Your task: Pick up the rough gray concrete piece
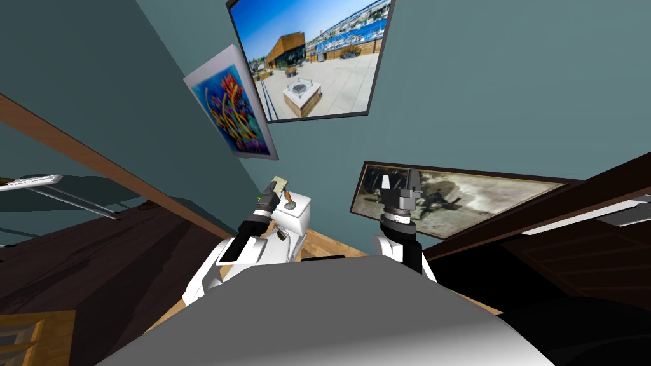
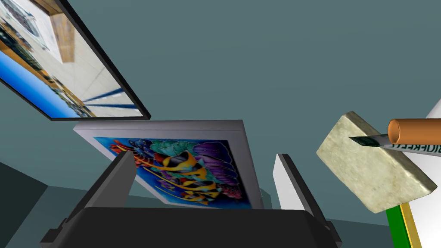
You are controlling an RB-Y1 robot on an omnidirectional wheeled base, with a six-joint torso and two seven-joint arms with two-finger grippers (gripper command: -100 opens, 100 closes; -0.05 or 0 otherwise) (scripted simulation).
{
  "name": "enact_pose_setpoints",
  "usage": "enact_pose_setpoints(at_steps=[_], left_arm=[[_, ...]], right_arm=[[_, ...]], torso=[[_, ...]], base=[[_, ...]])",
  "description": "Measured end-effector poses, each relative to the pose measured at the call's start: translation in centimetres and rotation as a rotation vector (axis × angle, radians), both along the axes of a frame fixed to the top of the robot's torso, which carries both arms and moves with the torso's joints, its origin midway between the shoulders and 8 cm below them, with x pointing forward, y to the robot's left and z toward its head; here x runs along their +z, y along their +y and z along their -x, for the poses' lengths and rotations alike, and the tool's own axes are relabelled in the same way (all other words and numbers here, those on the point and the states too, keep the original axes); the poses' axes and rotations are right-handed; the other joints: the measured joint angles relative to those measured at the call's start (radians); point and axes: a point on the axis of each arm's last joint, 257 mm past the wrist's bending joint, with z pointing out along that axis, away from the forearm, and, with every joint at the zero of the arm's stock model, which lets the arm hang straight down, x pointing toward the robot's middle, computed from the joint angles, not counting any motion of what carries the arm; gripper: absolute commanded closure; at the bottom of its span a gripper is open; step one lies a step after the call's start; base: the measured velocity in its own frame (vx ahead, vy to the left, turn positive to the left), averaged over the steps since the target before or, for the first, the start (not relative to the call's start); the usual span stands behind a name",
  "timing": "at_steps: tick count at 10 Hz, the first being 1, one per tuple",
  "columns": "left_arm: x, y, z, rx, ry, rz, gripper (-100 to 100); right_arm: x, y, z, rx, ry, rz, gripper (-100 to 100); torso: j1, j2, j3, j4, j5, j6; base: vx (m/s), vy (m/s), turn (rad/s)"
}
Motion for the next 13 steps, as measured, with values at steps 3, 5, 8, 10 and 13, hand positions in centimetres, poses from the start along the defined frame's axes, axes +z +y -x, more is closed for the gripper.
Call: enact_pose_setpoints(at_steps=[3, 5, 8, 10, 13], left_arm=[[-1.8, 0.6, -0.8, 0.026, 0.072, -0.012, -100], [-3.0, 1.0, -1.4, 0.045, 0.118, -0.017, -100], [-4.2, 1.6, -1.9, 0.070, 0.171, -0.020, -100], [-5.2, 2.1, -2.1, 0.088, 0.212, -0.024, -100], [-6.7, 3.0, -2.6, 0.117, 0.273, -0.025, -100]], right_arm=[[0.0, 0.0, 0.0, 0.000, 0.000, 0.000, 0], [0.0, 0.0, 0.0, 0.000, 0.000, 0.000, 0], [0.0, 0.0, 0.0, 0.000, 0.000, 0.000, 0], [0.0, 0.0, 0.0, 0.000, 0.000, 0.000, 0], [0.0, 0.0, 0.0, 0.000, 0.000, 0.000, 0]], torso=[[0.000, 0.001, 0.000, 0.000, 0.000, 0.000], [0.000, 0.000, 0.000, 0.000, 0.000, 0.000], [-0.002, -0.001, -0.001, 0.000, -0.001, 0.000], [-0.001, 0.000, 0.000, 0.000, 0.000, 0.000], [-0.002, -0.001, 0.000, 0.000, 0.000, 0.000]], base=[[-0.021, 0.072, -0.066], [-0.012, 0.069, -0.064], [0.001, 0.037, -0.035], [-0.013, 0.052, -0.053], [-0.005, 0.047, -0.047]])
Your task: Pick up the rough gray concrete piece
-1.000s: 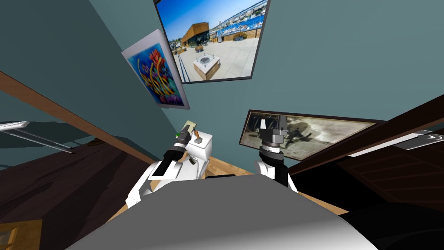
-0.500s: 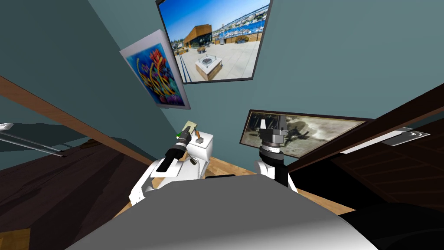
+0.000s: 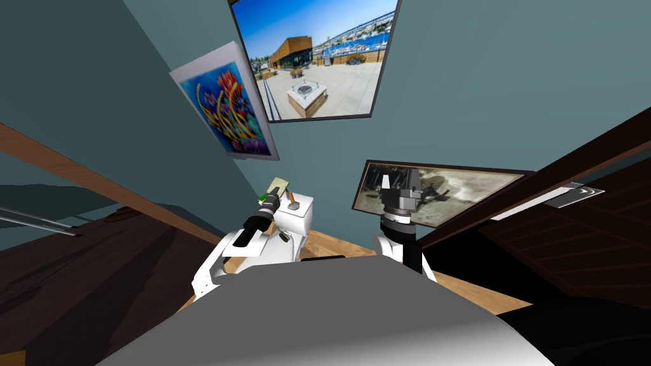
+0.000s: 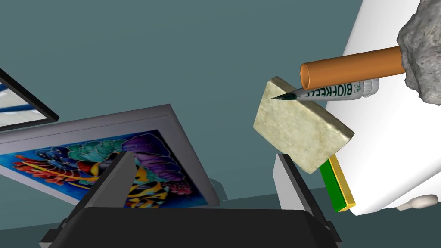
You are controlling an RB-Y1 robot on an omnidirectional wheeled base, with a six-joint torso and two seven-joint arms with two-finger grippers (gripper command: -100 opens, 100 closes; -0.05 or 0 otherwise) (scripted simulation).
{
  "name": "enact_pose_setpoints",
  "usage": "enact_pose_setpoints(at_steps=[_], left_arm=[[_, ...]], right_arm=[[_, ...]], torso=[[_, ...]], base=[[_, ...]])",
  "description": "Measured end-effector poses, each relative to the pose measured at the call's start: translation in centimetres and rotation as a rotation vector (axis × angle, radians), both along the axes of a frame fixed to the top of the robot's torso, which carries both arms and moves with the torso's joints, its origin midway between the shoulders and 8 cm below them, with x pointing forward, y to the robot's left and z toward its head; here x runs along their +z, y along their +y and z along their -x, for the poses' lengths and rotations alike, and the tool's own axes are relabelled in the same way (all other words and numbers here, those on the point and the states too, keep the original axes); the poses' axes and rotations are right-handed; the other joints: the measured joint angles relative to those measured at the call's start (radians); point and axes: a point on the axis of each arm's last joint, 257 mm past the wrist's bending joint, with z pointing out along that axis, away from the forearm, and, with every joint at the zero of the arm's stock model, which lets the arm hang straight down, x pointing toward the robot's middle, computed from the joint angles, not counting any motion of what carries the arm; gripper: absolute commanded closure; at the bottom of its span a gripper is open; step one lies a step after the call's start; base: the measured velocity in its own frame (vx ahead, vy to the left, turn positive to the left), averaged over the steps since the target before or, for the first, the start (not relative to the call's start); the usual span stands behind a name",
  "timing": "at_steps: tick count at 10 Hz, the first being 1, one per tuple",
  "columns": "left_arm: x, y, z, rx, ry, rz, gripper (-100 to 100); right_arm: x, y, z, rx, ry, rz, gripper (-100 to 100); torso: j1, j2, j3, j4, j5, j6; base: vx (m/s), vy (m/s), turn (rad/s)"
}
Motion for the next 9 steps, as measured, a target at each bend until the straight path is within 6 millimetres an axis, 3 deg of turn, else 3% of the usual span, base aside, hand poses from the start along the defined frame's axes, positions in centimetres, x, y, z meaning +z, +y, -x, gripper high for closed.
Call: enact_pose_setpoints(at_steps=[9], left_arm=[[-5.5, 2.1, -0.3, 0.077, 0.203, 0.020, -100]], right_arm=[[0.0, 0.0, 0.0, 0.000, 0.000, 0.000, 0]], torso=[[-0.003, -0.002, -0.001, 0.000, -0.001, 0.000]], base=[[0.015, 0.024, -0.022]])
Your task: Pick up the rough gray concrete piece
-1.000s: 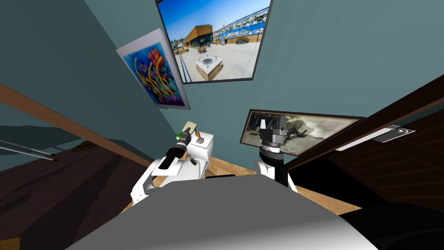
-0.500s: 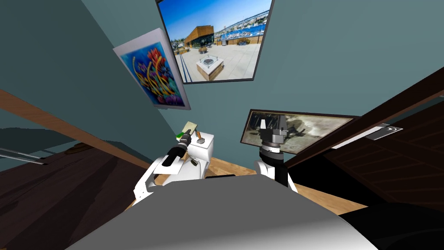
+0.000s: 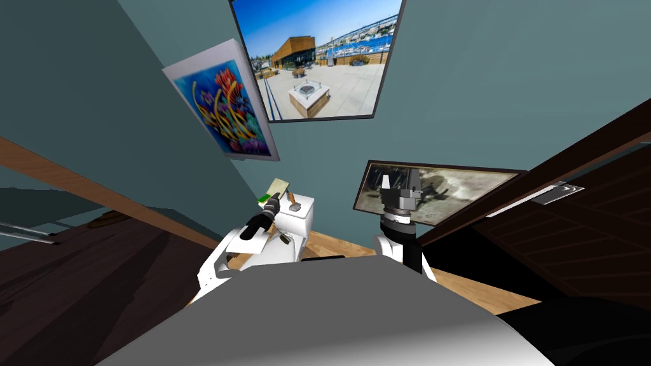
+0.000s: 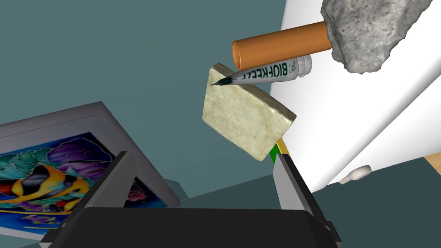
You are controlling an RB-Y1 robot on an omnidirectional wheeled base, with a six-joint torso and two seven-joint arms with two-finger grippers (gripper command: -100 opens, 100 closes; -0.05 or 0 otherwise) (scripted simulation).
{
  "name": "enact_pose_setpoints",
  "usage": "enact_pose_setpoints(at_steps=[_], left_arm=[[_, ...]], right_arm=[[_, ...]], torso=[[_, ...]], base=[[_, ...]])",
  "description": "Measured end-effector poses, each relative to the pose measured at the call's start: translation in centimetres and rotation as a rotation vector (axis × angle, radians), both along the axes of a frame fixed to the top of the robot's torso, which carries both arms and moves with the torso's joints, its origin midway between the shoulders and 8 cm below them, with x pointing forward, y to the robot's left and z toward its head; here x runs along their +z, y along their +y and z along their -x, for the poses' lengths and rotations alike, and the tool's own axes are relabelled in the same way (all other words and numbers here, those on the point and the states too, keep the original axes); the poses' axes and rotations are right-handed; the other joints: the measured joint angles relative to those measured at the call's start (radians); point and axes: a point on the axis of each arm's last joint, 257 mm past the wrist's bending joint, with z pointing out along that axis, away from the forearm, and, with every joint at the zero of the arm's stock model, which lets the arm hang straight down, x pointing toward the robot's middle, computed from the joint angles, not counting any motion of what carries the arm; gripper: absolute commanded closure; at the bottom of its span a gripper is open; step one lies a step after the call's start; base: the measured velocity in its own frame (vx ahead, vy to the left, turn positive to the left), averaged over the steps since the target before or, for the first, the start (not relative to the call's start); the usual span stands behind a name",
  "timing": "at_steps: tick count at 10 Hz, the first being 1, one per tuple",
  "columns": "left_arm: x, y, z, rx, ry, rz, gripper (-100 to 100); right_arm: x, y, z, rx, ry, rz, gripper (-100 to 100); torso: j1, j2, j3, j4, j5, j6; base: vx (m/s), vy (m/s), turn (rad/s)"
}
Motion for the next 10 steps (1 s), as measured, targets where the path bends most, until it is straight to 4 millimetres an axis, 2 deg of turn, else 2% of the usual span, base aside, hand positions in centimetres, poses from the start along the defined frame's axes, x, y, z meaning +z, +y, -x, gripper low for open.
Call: enact_pose_setpoints(at_steps=[3, 10], left_arm=[[-2.3, 0.3, -0.2, 0.017, 0.075, 0.019, -100], [-9.1, 0.5, 1.2, 0.042, 0.313, 0.087, -100]], right_arm=[[0.0, 0.0, 0.0, 0.000, 0.000, 0.000, 0], [0.0, 0.0, 0.0, 0.000, 0.000, 0.000, 0]], torso=[[-0.001, 0.000, 0.000, 0.000, 0.000, 0.000], [-0.003, -0.002, -0.001, -0.001, -0.001, 0.000]], base=[[0.031, -0.002, 0.004], [0.055, -0.023, 0.013]])
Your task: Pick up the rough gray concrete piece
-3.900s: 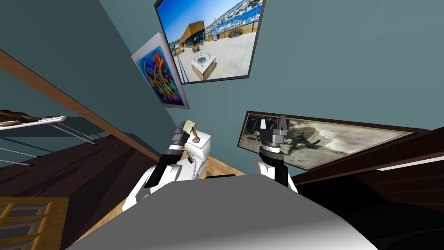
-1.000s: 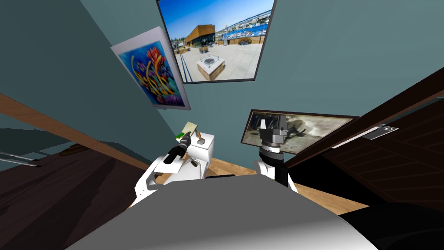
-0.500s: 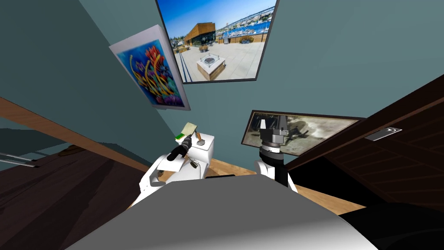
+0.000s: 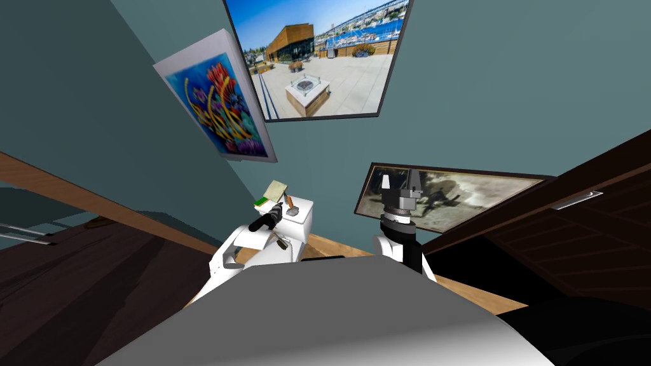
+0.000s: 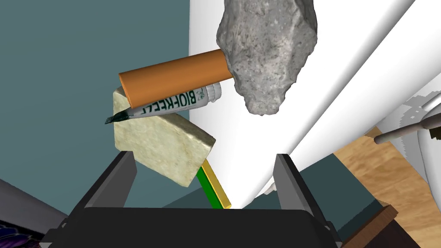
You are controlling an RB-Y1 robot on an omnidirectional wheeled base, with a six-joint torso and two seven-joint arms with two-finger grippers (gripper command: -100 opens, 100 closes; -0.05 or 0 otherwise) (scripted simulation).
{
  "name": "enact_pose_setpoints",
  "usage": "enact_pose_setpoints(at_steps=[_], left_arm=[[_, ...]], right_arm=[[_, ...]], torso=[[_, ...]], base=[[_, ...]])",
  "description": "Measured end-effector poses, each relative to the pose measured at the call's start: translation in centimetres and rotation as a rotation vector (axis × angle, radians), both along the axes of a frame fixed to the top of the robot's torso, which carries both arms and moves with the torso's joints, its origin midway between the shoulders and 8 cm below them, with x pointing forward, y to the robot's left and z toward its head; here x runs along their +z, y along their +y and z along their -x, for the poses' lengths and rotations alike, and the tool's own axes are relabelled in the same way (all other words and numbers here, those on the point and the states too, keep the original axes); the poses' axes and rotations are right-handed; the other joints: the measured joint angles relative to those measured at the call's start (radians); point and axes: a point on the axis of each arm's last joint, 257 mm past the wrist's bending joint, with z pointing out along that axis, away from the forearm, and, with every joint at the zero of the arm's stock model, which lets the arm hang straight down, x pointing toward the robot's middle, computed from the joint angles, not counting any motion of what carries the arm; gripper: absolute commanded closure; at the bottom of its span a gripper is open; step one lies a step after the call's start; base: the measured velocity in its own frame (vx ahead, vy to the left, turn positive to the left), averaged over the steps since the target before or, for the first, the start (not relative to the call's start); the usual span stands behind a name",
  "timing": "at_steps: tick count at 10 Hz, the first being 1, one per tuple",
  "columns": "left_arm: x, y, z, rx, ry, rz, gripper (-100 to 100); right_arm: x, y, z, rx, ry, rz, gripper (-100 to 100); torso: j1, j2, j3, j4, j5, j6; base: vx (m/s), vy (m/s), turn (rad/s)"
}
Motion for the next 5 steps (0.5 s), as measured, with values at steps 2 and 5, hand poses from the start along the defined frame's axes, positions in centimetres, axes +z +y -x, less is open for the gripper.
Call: enact_pose_setpoints(at_steps=[2, 5], left_arm=[[-1.6, -0.3, 0.5, 0.003, 0.056, 0.019, -100], [-3.4, -0.4, 1.3, 0.007, 0.127, 0.044, -100]], right_arm=[[0.0, 0.0, 0.0, 0.000, 0.000, 0.000, 0], [0.0, 0.0, 0.0, 0.000, 0.000, 0.000, 0]], torso=[[0.000, 0.001, 0.001, 0.000, 0.000, 0.000], [0.001, 0.001, 0.001, 0.000, 0.000, 0.000]], base=[[0.031, -0.018, 0.005], [0.029, -0.013, 0.002]])
